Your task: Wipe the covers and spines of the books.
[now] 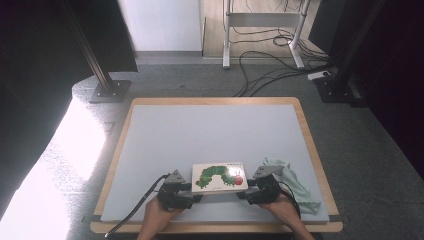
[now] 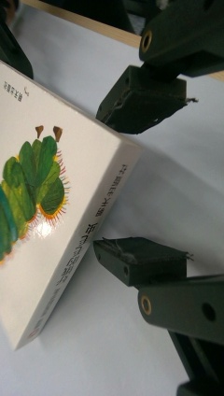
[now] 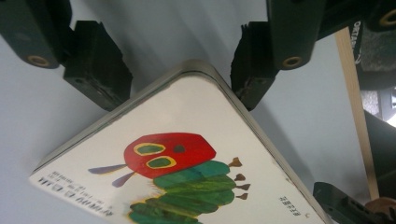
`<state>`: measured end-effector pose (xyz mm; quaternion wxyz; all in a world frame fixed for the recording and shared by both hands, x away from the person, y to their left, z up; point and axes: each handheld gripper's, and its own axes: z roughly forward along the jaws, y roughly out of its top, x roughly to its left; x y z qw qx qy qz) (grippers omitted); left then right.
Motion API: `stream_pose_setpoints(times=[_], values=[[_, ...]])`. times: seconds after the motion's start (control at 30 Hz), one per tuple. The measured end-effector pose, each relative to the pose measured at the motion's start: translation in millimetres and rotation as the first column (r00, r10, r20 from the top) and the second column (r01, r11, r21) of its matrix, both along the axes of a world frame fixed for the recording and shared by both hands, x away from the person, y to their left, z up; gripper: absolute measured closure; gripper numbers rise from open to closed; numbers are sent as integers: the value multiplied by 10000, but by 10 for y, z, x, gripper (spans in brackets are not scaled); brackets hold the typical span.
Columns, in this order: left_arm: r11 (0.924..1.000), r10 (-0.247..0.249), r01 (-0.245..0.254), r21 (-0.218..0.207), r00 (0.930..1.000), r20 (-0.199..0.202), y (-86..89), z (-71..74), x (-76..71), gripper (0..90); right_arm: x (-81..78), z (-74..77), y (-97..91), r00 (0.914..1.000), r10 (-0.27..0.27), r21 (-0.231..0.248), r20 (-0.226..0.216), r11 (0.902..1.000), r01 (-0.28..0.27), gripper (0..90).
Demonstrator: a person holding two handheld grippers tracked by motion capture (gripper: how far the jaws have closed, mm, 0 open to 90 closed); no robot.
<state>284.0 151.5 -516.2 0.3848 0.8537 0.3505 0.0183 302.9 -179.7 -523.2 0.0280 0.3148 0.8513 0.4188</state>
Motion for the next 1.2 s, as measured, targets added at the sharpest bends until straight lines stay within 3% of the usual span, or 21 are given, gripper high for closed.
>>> stream_pose_setpoints(times=[0.17,0.33,0.6,0.73,0.83,1.0,1.2], values=[[9999,-9,7,131,9999,164,-23,-27,-5,350,-41,-41,1,9996,-125,-93,270,9999,127,329],[9984,297,-316,465,9987,421,-2,-23,35,416,-74,-64,30,9954,-444,-341,851,9983,474,324],[9980,500,-520,370,9973,537,32,-35,176,417,-7,-65,139,9885,-751,-833,1315,9928,866,339],[9958,355,-422,818,9961,813,32,-31,124,335,-21,-58,130,9920,-672,-746,1064,9944,753,278],[9954,321,-392,872,9962,809,25,-29,98,317,-45,-63,114,9932,-670,-545,949,9959,724,269],[9936,321,-432,1040,9938,1063,31,-32,101,371,-50,-79,70,9904,-864,-349,1075,9953,907,349],[9969,364,-447,650,9916,1238,39,-63,200,492,-25,-83,80,9876,-907,-400,1283,9945,965,435]])
